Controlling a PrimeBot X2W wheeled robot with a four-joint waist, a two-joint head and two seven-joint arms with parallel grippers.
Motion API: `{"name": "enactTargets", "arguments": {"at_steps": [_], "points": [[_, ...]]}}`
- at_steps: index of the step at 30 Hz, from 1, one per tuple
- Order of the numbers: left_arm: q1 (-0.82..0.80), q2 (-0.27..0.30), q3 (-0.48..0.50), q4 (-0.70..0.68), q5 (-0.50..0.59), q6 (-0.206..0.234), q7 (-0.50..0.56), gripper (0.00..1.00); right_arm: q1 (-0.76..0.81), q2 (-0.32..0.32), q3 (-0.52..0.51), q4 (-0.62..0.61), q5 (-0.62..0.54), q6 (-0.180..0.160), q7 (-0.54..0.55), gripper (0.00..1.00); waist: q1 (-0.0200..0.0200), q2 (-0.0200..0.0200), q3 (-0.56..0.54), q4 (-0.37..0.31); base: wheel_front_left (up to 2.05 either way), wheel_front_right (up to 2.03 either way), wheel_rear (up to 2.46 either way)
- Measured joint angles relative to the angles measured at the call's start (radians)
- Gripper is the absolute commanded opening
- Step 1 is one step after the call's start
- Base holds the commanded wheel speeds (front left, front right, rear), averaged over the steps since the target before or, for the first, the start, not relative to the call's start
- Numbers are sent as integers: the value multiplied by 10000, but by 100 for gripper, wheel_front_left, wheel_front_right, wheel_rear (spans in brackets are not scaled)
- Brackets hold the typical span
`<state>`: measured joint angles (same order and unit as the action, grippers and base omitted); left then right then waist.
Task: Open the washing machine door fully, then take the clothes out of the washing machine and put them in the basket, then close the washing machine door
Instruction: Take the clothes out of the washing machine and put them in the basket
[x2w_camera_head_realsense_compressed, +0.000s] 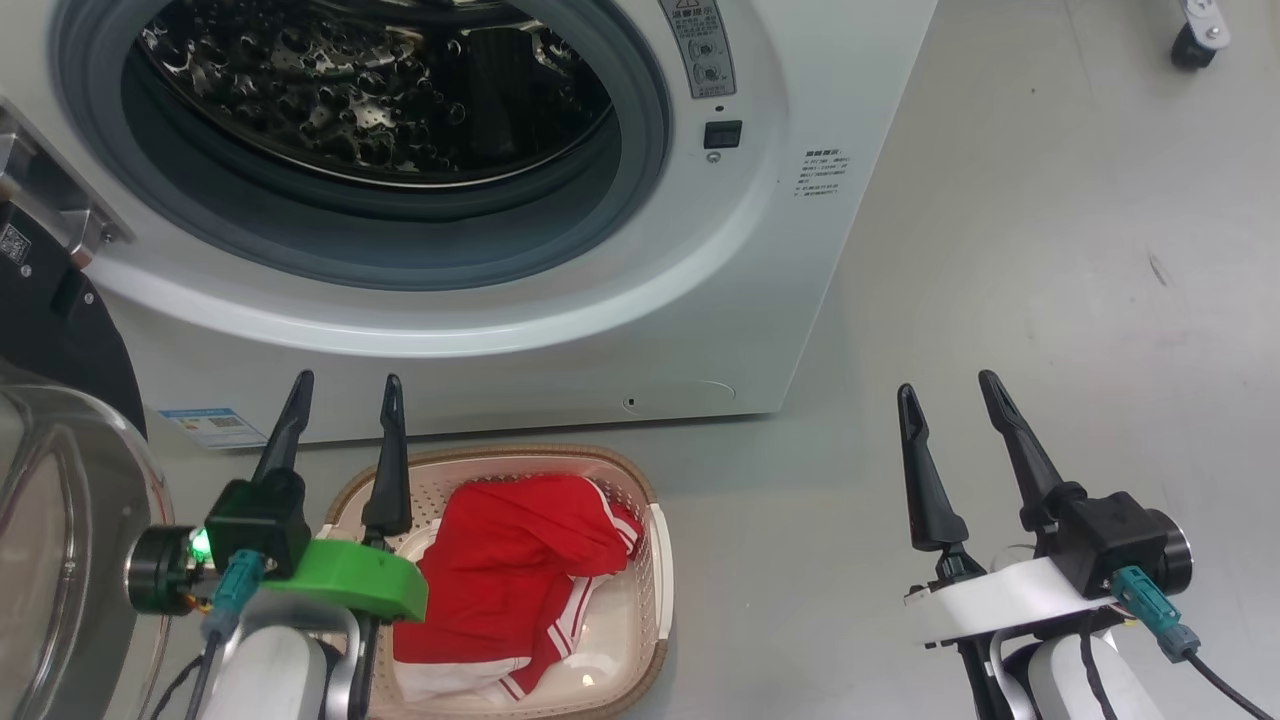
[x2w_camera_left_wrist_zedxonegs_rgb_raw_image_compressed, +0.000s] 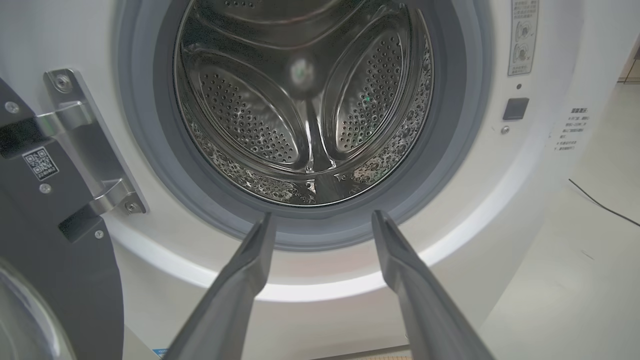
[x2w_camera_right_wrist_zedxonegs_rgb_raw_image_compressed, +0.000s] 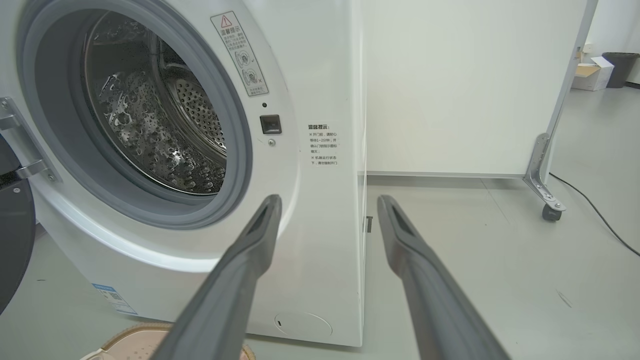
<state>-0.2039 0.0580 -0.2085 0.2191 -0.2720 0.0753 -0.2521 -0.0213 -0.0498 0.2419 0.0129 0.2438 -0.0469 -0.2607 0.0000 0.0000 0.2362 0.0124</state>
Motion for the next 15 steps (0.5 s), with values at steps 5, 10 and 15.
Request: {"name": "enactTargets", "arguments": {"at_steps": [5,10,15], "points": [[915,10,-123,-84,31,4,0,100,400,4,-278,2,0,-100,0,100,0,0,-375,-20,0,0,0],[1627,10,-284,-330,104,88,2,100,976,13,-518,-6,2,-180,0,100,0,0,-813,7,0,0,0],[2087,12,-360,-648,174,123,2,100,1421,40,-556,-52,0,-268,0,100,0,0,-1203,84,0,0,0]]}}
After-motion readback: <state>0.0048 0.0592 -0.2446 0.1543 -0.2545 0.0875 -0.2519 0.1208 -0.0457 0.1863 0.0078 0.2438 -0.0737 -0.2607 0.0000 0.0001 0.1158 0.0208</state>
